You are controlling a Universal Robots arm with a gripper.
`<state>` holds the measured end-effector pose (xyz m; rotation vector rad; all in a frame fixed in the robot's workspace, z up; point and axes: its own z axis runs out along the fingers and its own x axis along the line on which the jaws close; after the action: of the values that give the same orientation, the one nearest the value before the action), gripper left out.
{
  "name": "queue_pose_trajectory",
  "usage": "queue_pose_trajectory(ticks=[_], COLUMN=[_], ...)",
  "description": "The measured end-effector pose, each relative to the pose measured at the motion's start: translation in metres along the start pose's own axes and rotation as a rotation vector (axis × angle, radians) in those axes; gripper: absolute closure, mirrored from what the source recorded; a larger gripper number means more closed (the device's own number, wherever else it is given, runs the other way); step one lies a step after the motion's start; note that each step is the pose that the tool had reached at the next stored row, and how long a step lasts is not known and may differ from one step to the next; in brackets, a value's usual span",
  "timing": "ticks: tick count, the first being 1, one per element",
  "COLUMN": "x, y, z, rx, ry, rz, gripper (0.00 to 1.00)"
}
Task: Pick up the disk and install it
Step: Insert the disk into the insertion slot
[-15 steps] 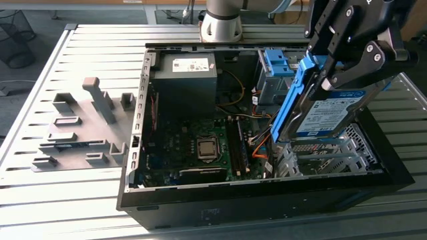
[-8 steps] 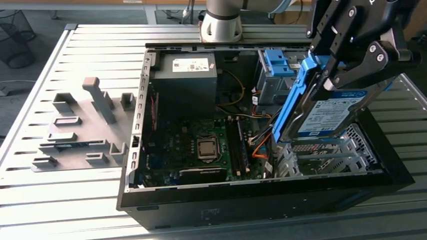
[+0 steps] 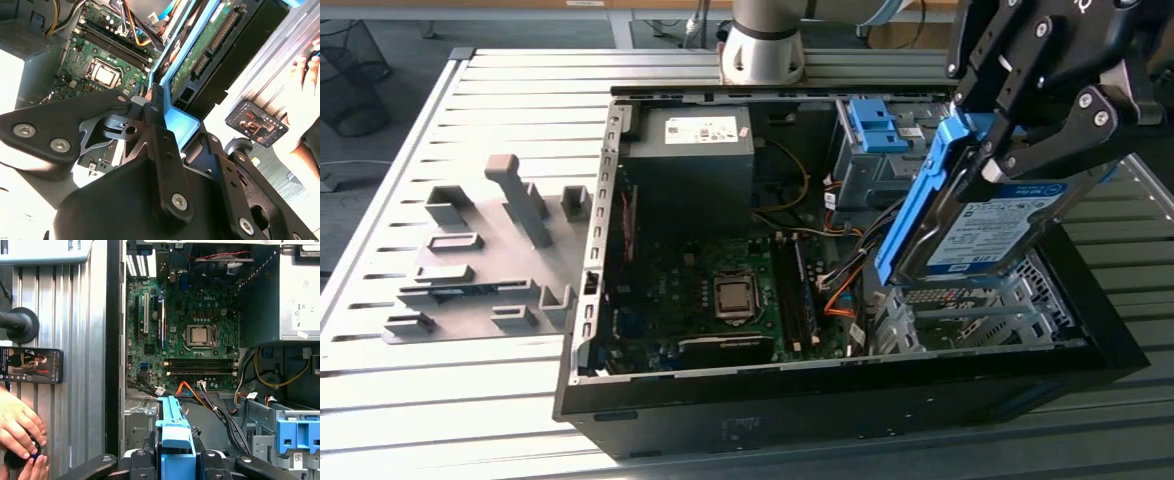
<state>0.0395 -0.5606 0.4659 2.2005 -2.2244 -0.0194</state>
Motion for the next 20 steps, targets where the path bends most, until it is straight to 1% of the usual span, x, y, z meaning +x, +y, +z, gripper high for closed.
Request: queue_pose_trajectory(ticks=[3, 5, 6, 8, 11, 14, 17, 20], x=[0.0014, 0.0025, 0.0028, 0.0032, 0.0032, 0.0031, 0.0032, 0.0032], y=[-0.0002, -0.0011, -0.003, -0.0094, -0.0198, -0.0278, -0.032, -0.0322], z=[0.0028, 0.0061, 0.0079, 0.0105, 0.0129, 0.0158, 0.0196, 0.0242], rx=[0.0, 0.0, 0.0, 0.0, 0.0, 0.0, 0.0, 0.0], ry=[-0.0002, 0.0, 0.0, 0.0, -0.0001, 0.0, 0.0, 0.0], rz=[0.0, 0.0, 0.0, 0.0, 0.0, 0.0, 0.0, 0.0], gripper=[0.64, 0.64, 0.64, 0.64, 0.64, 0.64, 0.64, 0.64])
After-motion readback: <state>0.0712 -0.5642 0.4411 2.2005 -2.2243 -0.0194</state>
